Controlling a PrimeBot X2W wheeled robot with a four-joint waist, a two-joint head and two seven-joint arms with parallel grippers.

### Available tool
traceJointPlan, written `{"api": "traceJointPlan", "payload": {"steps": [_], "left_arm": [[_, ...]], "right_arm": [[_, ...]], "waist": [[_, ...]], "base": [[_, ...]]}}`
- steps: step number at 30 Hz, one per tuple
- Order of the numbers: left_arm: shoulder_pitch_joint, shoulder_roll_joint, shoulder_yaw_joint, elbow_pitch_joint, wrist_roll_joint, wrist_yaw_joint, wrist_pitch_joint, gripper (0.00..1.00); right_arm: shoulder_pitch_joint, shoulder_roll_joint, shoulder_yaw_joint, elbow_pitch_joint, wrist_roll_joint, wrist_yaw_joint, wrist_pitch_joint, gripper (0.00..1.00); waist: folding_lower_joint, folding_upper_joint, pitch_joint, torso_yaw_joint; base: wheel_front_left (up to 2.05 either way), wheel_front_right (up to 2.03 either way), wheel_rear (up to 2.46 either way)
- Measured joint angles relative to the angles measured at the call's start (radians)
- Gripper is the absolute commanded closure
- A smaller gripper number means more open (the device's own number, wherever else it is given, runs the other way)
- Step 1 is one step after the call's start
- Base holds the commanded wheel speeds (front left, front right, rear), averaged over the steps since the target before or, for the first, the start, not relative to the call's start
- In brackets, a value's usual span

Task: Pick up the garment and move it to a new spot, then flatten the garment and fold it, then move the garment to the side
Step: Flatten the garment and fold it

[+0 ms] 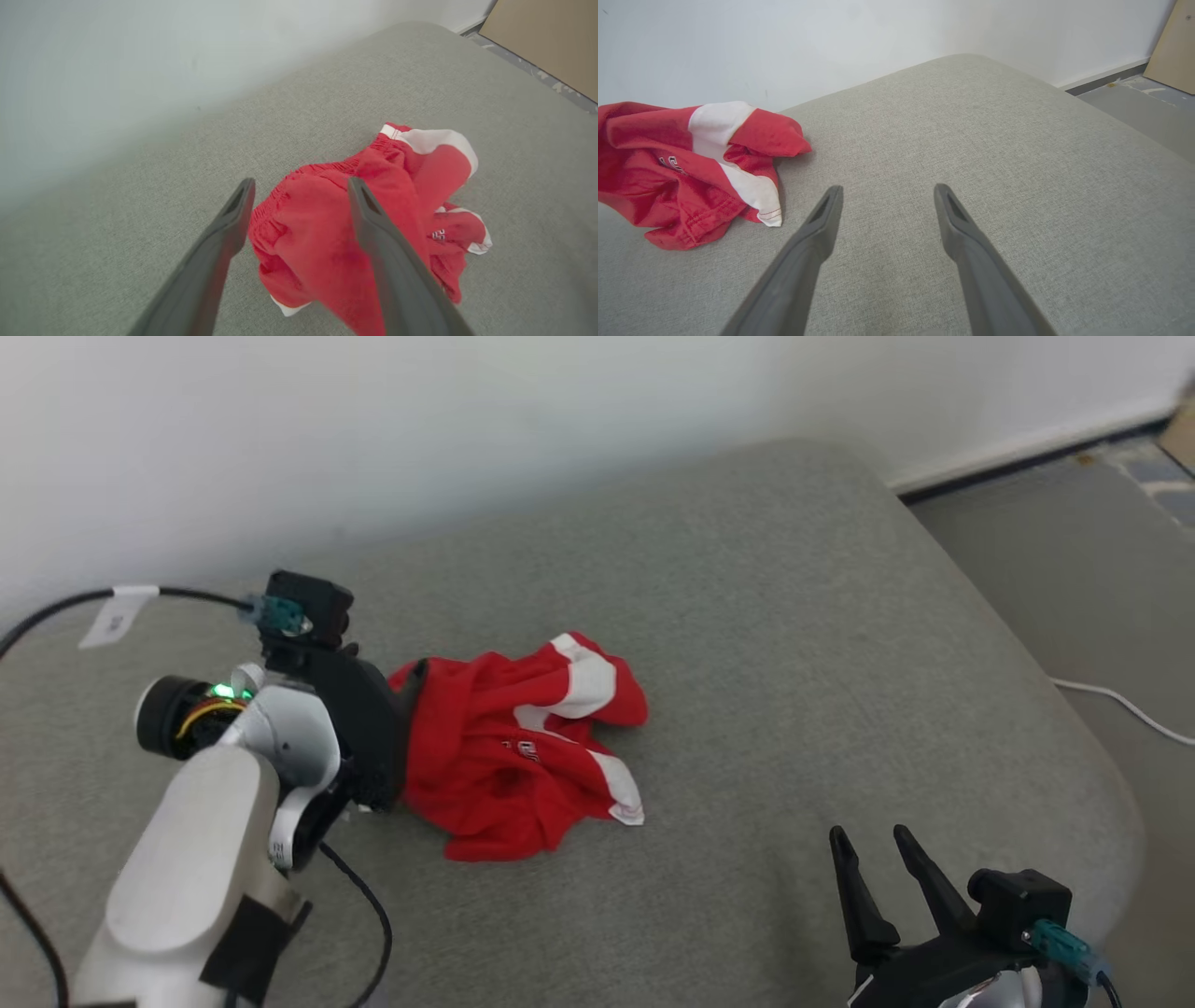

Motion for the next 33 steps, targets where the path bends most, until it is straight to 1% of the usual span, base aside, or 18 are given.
{"api": "traceJointPlan", "payload": {"steps": [2,4,8,11,12,13,14,15,21,24,26,30,33], "left_arm": [[-0.037,0.0,-0.002,0.05,0.008,0.03,0.045,0.0],[-0.063,-0.003,-0.003,0.092,0.015,0.052,0.086,0.0],[-0.074,-0.016,-0.016,0.158,0.023,0.095,0.158,0.0],[-0.072,-0.02,-0.029,0.183,0.031,0.109,0.181,0.0],[-0.067,-0.025,-0.031,0.184,0.031,0.111,0.18,0.61],[-0.062,-0.031,-0.032,0.184,0.029,0.107,0.17,1.0],[-0.059,-0.045,-0.035,0.179,0.022,0.093,0.136,1.0],[-0.06,-0.05,-0.033,0.169,0.023,0.094,0.095,1.0],[-0.087,-0.11,0.01,0.114,0.026,0.131,-0.211,1.0],[-0.113,-0.138,0.039,0.069,0.025,0.149,-0.374,1.0],[-0.122,-0.152,0.056,0.037,0.017,0.157,-0.464,1.0],[-0.089,-0.169,0.086,-0.023,-0.021,0.179,-0.561,1.0],[0.014,-0.173,0.106,-0.075,-0.043,0.202,-0.58,1.0]], "right_arm": [[0.0,0.001,0.008,0.005,0.009,0.0,-0.007,0.0],[-0.004,-0.001,0.011,0.012,0.014,0.0,-0.013,0.0],[-0.019,0.0,0.015,0.027,0.018,0.0,-0.025,0.0],[-0.019,0.0,0.015,0.034,0.018,0.0,-0.028,0.0],[-0.02,0.0,0.017,0.035,0.017,0.0,-0.029,0.0],[-0.021,0.0,0.021,0.035,0.017,0.0,-0.028,0.0],[-0.025,0.001,0.025,0.035,0.017,0.0,-0.028,0.0],[-0.029,0.001,0.028,0.035,0.016,0.0,-0.028,0.0],[-0.037,0.001,0.021,0.031,-0.003,0.0,-0.016,0.0],[-0.035,0.001,0.005,0.022,-0.017,0.0,-0.007,0.0],[-0.033,0.001,-0.003,0.014,-0.027,0.0,0.0,0.0],[-0.017,0.001,-0.022,-0.006,-0.036,0.0,0.015,0.0],[0.001,0.0,-0.033,-0.02,-0.041,0.0,0.025,0.0]], "waist": [[0.0,0.0,0.017,-0.027],[0.0,0.0,0.035,-0.049],[0.0001,0.0,0.071,-0.079],[0.0,0.0,0.09,-0.088],[0.0,0.0,0.093,-0.087],[0.0001,0.0001,0.095,-0.085],[-0.0001,0.0,0.095,-0.076],[-0.0001,0.0,0.094,-0.07],[-0.0001,0.0,0.081,-0.026],[-0.0003,0.0,0.071,0.004],[-0.0003,0.0,0.064,0.028],[-0.0003,-0.0001,0.048,0.083],[-0.0003,-0.0001,0.036,0.132]], "base": [[0.0,0.0,0.0],[0.0,0.0,0.0],[0.0,0.0,0.0],[0.0,0.0,0.0],[0.0,0.0,0.0],[0.0,0.0,0.0],[0.0,0.0,0.0],[0.0,0.0,0.0],[0.0,0.0,0.0],[0.0,0.0,0.0],[0.0,0.0,0.0],[0.0,0.0,0.0],[0.0,0.0,0.0]]}}
